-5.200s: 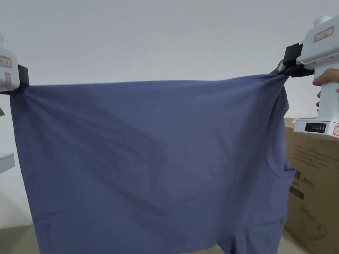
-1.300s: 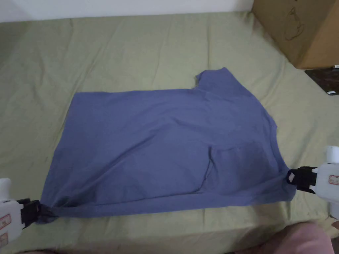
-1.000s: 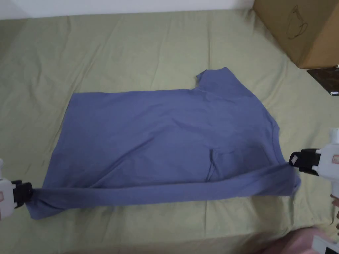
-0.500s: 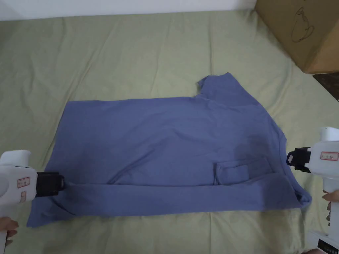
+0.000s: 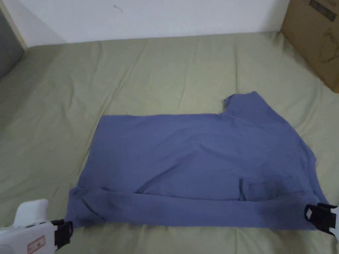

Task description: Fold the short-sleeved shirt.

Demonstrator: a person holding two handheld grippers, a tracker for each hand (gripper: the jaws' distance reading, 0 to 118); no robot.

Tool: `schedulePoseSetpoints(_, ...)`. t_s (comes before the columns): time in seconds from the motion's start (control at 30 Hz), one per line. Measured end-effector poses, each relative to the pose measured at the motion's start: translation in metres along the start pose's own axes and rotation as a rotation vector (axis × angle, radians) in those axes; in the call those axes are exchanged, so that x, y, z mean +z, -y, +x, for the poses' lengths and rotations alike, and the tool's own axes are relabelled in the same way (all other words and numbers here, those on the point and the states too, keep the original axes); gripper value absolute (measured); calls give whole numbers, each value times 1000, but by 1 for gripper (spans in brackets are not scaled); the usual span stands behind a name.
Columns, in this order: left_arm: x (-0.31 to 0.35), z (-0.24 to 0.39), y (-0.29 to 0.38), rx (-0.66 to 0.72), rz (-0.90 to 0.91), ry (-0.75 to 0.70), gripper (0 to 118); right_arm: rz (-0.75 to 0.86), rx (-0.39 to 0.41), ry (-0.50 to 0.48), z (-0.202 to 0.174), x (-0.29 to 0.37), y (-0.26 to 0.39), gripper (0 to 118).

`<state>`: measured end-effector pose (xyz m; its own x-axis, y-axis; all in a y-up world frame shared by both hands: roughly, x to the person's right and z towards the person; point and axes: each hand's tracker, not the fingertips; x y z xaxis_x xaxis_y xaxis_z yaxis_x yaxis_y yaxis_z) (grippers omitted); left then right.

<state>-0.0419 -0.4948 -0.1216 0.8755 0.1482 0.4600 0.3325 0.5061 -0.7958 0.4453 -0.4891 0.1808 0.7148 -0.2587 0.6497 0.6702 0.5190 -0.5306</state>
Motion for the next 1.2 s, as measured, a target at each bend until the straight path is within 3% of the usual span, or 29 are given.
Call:
schedulePoseSetpoints(0.03,-3,-2,2,25,4,10,1,-4,-11,-8,0,0,4,5)
schedulePoseSetpoints(0.07,-11,-10,1,38,7,3,10,-4,-21,-8,0,2,9,5)
schedulePoseSetpoints(0.1,-15,-13,-3,51,12,-2,35,-4,-28,-9,1,3,12,5)
schedulePoseSetpoints(0.13,-18,-15,-6,63,19,-8,77,-6,-34,-11,2,5,14,5)
schedulePoseSetpoints(0.17,-26,-17,-11,71,13,-14,110,-8,-40,-9,3,7,16,5)
schedulePoseSetpoints(0.2,-39,-24,-14,87,12,-7,112,-1,-49,-4,6,9,19,5)
schedulePoseSetpoints(0.23,-45,-27,-17,100,24,18,105,1,-59,0,8,11,21,5)
schedulePoseSetpoints(0.3,-68,-29,-22,126,-44,-4,74,9,-93,9,15,15,25,5)
schedulePoseSetpoints(0.37,-58,-3,-19,58,-52,-85,64,20,-121,7,21,17,30,6)
schedulePoseSetpoints(0.4,-51,0,-20,69,-36,-70,47,20,-138,12,24,17,30,11)
schedulePoseSetpoints(0.43,-45,1,-21,52,-21,-72,19,12,-148,14,27,15,30,25)
schedulePoseSetpoints(0.47,-45,-4,-23,32,-3,-81,5,8,-161,19,30,13,29,59)
schedulePoseSetpoints(0.5,-45,-8,-26,50,-1,-40,5,15,-186,18,34,10,27,87)
schedulePoseSetpoints(0.53,-47,-9,-29,80,-18,-9,5,8,-202,8,36,6,25,100)
schedulePoseSetpoints(0.67,-40,3,-30,31,-24,-52,5,-35,-220,30,47,-22,2,100)
schedulePoseSetpoints(0.73,-37,5,-32,18,-25,-53,5,-94,-147,43,45,-39,-5,99)
schedulePoseSetpoints(0.8,-33,4,-33,18,-21,-47,5,-140,-80,176,42,-58,-6,70)
schedulePoseSetpoints(0.87,-29,2,-35,22,-20,-37,5,-112,-28,149,39,-45,-7,59)
schedulePoseSetpoints(0.93,-23,1,-37,23,-21,-31,5,-88,22,199,42,-33,-8,27)
schedulePoseSetpoints(0.97,-19,2,-37,22,-20,-15,5,-94,3,154,46,-29,-8,19)
schedulePoseSetpoints(1.07,-9,5,-38,-4,-10,-18,5,-94,-24,130,50,-19,-9,12)
schedulePoseSetpoints(1.2,8,7,-31,-38,-3,-24,5,-90,31,109,39,-6,-4,9)
